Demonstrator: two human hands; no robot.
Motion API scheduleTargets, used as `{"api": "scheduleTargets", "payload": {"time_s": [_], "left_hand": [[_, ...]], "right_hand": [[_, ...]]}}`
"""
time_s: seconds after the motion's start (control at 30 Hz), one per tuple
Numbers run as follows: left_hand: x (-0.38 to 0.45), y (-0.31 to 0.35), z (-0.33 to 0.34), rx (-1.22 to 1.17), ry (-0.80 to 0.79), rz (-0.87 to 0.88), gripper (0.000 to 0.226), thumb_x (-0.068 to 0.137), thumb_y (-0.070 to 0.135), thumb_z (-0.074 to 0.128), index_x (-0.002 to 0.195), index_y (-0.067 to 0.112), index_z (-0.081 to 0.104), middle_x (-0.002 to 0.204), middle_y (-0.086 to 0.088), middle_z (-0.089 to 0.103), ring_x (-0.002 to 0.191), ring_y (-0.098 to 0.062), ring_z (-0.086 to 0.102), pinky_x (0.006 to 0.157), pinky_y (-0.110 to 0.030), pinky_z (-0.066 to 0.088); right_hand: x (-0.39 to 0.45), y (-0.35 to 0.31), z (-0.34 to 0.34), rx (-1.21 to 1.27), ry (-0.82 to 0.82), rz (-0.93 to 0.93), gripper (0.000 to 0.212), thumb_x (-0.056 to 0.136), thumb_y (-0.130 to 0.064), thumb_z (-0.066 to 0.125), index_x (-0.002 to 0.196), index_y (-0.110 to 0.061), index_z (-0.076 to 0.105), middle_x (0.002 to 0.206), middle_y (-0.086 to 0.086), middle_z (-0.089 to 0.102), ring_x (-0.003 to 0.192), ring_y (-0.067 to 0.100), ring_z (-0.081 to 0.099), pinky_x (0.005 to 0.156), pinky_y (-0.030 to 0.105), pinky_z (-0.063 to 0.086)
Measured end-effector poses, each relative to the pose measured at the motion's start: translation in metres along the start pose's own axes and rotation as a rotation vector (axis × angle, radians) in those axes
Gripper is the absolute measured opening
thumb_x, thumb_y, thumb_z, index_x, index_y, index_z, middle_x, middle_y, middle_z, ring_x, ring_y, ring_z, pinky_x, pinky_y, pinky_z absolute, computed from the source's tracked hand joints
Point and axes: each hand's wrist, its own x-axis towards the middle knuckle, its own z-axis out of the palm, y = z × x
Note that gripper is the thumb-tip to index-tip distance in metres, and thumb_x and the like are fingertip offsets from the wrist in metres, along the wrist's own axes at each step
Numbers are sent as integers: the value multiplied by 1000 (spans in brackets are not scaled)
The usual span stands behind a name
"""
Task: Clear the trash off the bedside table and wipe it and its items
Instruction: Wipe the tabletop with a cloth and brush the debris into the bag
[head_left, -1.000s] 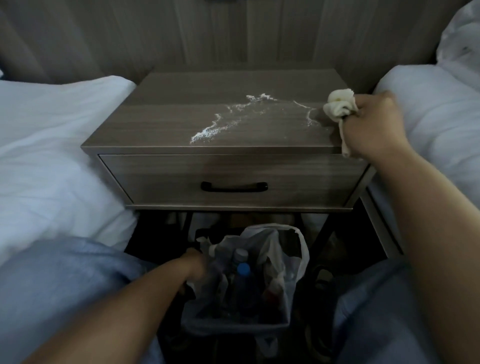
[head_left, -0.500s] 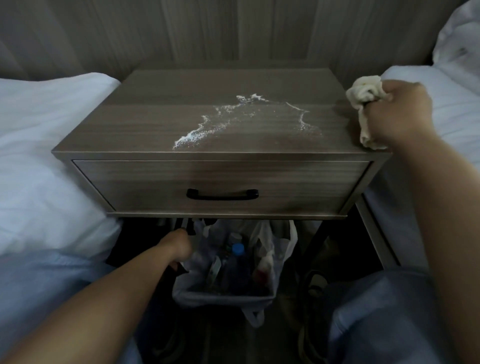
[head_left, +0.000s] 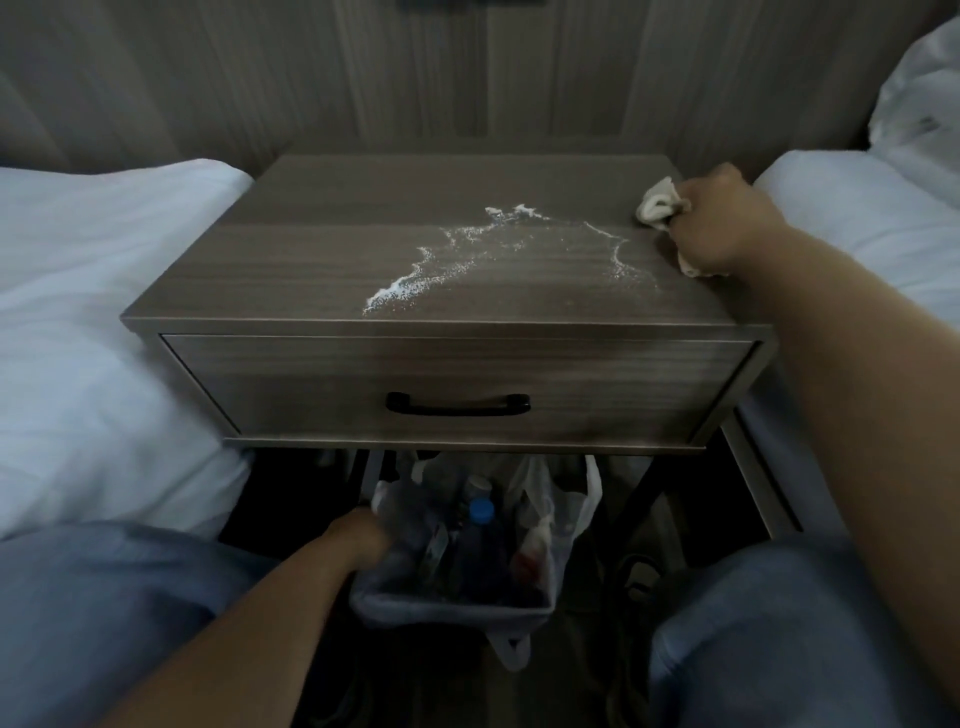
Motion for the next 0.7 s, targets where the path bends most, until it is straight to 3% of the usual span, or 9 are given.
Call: {"api": "scheduleTargets", "payload": {"time_s": [0.1,0.2,0.4,0.5,0.57,0.63,0.7], "left_hand": [[-2,-5,1,1,36,51,36,97,31,47,125,11,60,130,-12,61,118,-26,59,87,-27,45],[-4,4,-5,-49,115,85,36,99,29,42,119,7,63,122,-14,65,111,-28,62,83,-28,47],[-17,21,-9,-128,166,124,23,90,23,49,93,9,67,89,-9,67,81,-24,65,73,-33,53],[-22,25,-13,-185,188,144,26,91,22,47,87,7,68,83,-9,68,76,-24,65,70,-34,53],[-26,28,-14,-213,195,155,23,88,19,49,85,6,69,84,-10,69,77,-24,65,69,-33,52],[-29,30,-14,-215,201,155,21,87,18,50,83,7,68,85,-10,69,78,-23,65,67,-32,50],[-33,29,-13,-205,203,153,21,88,19,50,83,7,67,86,-10,69,78,-23,65,66,-30,49]], "right_hand": [[-8,-2,1,77,35,-47,11,84,-7,48,82,-16,54,115,22,51,95,42,57,80,43,50],[-14,-4,3,175,29,-103,23,85,-6,45,66,-18,48,98,15,53,87,39,59,73,39,47],[-27,-17,3,277,-5,-215,34,85,-2,45,55,-19,48,61,1,51,63,25,52,56,29,37],[-41,-31,2,279,-52,-303,33,87,-8,49,61,-27,58,70,1,55,68,25,56,61,29,40],[-50,-40,3,263,-67,-343,25,90,-15,49,73,-28,62,90,5,53,82,25,55,73,31,43],[-59,-46,4,238,-55,-348,16,92,-18,49,95,-19,66,106,4,44,97,26,55,88,37,45],[-68,-51,5,233,-49,-359,13,92,-17,50,94,-14,62,109,6,44,102,30,55,91,42,46]]}}
